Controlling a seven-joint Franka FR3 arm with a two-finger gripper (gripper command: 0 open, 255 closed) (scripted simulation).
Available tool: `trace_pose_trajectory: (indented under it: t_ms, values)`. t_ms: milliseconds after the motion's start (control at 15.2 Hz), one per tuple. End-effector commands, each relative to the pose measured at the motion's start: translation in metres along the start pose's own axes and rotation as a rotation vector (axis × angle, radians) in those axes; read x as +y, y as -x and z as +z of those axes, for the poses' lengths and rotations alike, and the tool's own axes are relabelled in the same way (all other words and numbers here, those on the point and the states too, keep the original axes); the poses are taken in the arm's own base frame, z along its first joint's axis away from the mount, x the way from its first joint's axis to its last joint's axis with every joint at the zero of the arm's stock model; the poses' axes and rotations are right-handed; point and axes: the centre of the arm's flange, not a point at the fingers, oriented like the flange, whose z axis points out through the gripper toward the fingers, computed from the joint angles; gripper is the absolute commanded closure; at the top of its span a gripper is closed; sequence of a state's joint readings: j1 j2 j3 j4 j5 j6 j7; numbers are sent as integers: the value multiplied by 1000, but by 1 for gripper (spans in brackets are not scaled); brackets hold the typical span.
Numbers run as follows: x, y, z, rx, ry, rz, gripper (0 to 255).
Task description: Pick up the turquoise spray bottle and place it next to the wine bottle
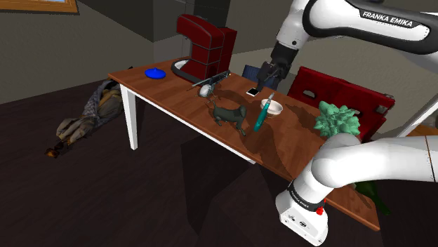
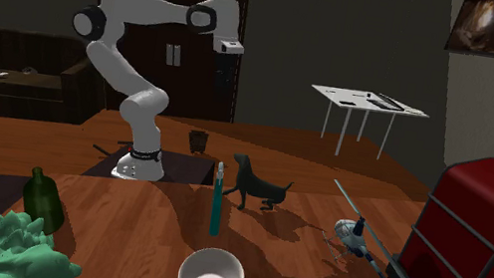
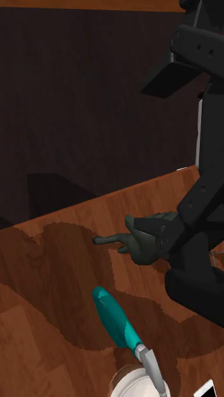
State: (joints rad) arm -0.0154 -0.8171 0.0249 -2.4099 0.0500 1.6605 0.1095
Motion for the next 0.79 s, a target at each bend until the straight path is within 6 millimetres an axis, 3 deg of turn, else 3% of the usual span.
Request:
trace_pose_trajectory:
  t_ms: [0,726]
  values:
    - [0,0,0,0,0,0,0]
    - [93,-76,66,-6,88,425,0]
